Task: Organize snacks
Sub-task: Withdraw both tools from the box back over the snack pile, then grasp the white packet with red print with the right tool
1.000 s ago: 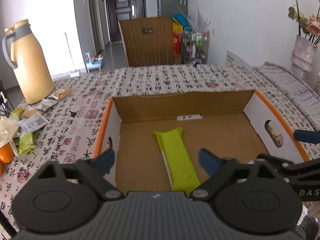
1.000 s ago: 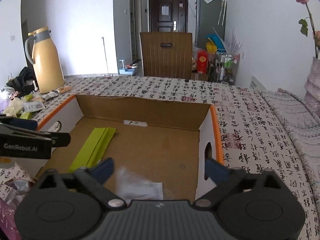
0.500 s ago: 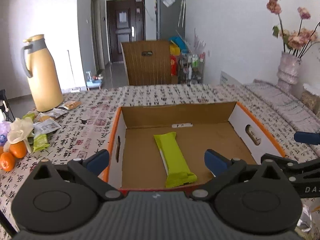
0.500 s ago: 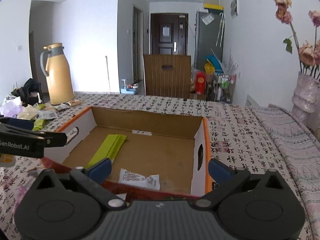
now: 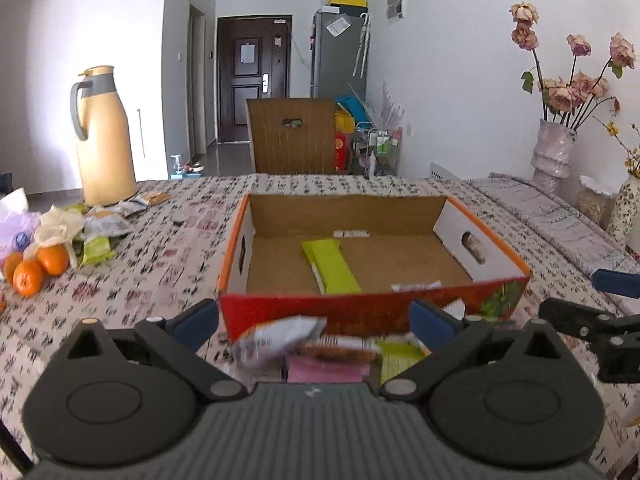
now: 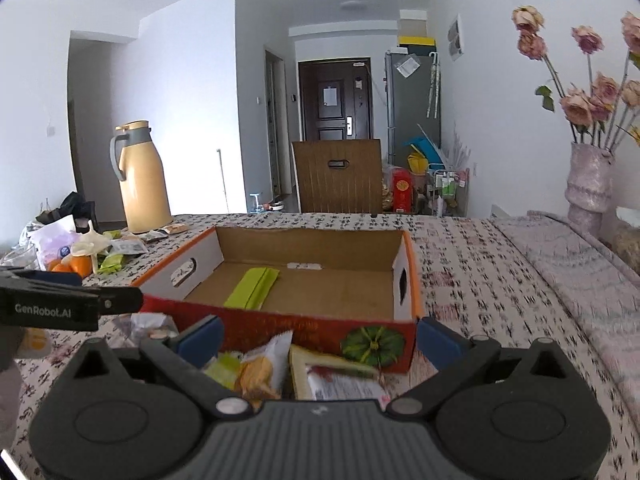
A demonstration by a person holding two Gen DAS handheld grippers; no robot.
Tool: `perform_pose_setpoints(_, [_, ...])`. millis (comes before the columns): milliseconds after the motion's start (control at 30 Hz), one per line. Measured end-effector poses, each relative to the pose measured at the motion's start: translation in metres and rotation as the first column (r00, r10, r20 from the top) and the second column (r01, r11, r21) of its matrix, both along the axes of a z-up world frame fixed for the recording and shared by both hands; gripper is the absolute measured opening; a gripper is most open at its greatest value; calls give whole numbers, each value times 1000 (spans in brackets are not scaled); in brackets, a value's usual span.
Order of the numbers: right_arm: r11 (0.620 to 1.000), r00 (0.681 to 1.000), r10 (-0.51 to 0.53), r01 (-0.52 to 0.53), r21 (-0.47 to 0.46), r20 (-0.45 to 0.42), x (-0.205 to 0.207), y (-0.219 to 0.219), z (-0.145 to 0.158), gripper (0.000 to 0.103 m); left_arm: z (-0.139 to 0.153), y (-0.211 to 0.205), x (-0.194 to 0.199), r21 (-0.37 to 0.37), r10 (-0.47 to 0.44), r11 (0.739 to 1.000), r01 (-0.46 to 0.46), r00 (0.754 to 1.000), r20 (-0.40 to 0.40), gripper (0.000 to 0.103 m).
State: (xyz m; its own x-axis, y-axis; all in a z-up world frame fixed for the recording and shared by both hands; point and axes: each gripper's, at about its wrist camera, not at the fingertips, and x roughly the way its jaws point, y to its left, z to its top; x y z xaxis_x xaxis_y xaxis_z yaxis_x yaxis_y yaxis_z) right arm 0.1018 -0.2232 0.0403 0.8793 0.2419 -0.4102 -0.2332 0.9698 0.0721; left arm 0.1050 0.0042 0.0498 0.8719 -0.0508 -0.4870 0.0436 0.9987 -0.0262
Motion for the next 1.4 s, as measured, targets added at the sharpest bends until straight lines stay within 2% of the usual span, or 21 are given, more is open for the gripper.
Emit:
perform_pose_setpoints(400, [998, 998, -42, 44, 34, -53, -37, -11, -27, 103, -28, 8, -39, -6, 3, 1000, -3, 1000, -21, 103])
perform_pose_setpoints(567, [997, 994, -68, 71, 30, -84, -45, -15, -44, 103, -43, 11, -44, -21, 8, 1000, -9, 998, -68, 103])
perform_pose_setpoints(767, [996, 994, -74, 78, 37, -82, -47, -18, -44, 103, -47, 11, -50, -24, 9, 1000, -11, 997, -80, 103])
perform_pose_setpoints(967, [998, 991, -51, 55, 28, -120, -27, -21, -38, 103, -47, 13, -50, -22, 10, 1000, -12, 997, -80, 103])
perform_pose_setpoints(1067, [1000, 983, -16, 21, 24, -181, -6, -26, -36, 103, -46, 14, -50, -20, 16, 1000, -18, 997, -81, 103])
perform_pose_setpoints(1200, [1000, 958, -3, 10, 22, -287, 24, -33, -42, 103, -45, 14, -49, -16, 24, 1000, -26, 996, -81, 103])
perform_pose_setpoints(1333, [997, 927, 35, -7, 77, -374, 47, -43, -54, 101, -45, 15, -47, -12, 27, 1000, -28, 996, -83, 103])
perform_pose_setpoints(1400, [994, 917, 64, -25, 103, -393, 52, -44, -58, 94, -45, 15, -45, -10, 30, 999, -31, 996, -85, 103])
